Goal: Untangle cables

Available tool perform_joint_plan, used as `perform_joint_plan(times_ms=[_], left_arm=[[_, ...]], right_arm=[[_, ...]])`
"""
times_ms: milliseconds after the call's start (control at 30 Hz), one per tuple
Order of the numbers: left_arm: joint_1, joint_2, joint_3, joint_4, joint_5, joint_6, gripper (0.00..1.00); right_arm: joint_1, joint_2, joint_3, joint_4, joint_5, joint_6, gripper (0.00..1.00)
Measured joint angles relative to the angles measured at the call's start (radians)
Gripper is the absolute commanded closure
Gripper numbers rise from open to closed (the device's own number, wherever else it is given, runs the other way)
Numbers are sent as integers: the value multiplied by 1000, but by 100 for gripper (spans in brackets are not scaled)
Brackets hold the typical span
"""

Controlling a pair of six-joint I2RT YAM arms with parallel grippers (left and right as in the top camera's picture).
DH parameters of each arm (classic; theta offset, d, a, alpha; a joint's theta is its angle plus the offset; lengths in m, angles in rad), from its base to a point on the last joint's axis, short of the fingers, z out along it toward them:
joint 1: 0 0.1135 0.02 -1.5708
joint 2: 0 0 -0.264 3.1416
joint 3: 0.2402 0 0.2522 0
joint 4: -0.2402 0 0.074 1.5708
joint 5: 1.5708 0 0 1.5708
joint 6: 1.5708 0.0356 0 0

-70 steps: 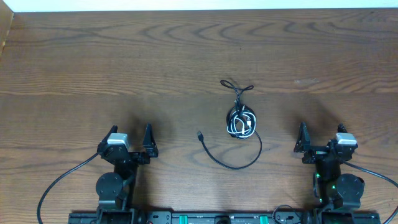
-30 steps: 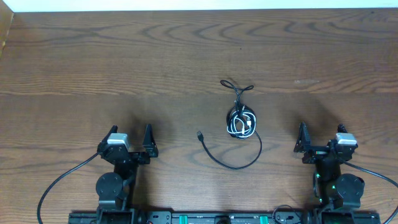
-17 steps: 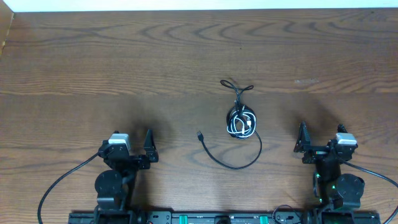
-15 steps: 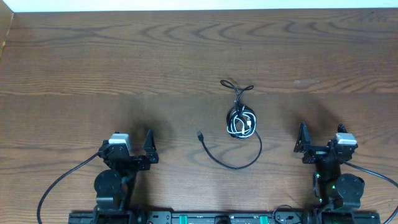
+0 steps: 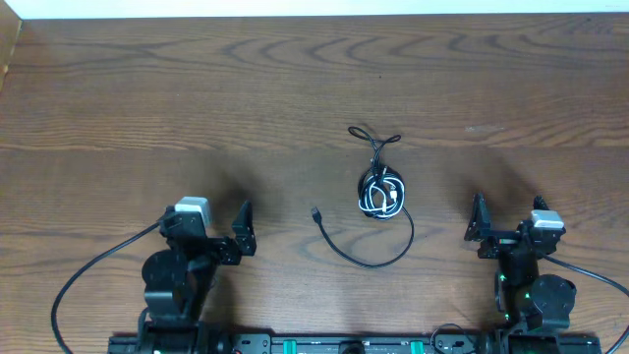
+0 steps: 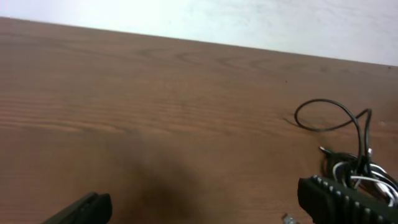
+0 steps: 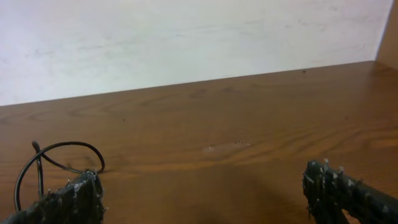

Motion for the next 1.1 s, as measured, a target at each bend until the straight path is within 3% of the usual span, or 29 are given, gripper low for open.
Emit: perform_joint_plan(times_ms=[367,833,1100], left_arm=[[0,101,77,-48,44,-10,1],[0,126,276,-285,44,-36,1],[0,304,472,-464,45,-41,1]], right_arm=[[0,0,0,0,0,0,1],[0,0,0,0,0,0,1],[0,0,0,0,0,0,1]])
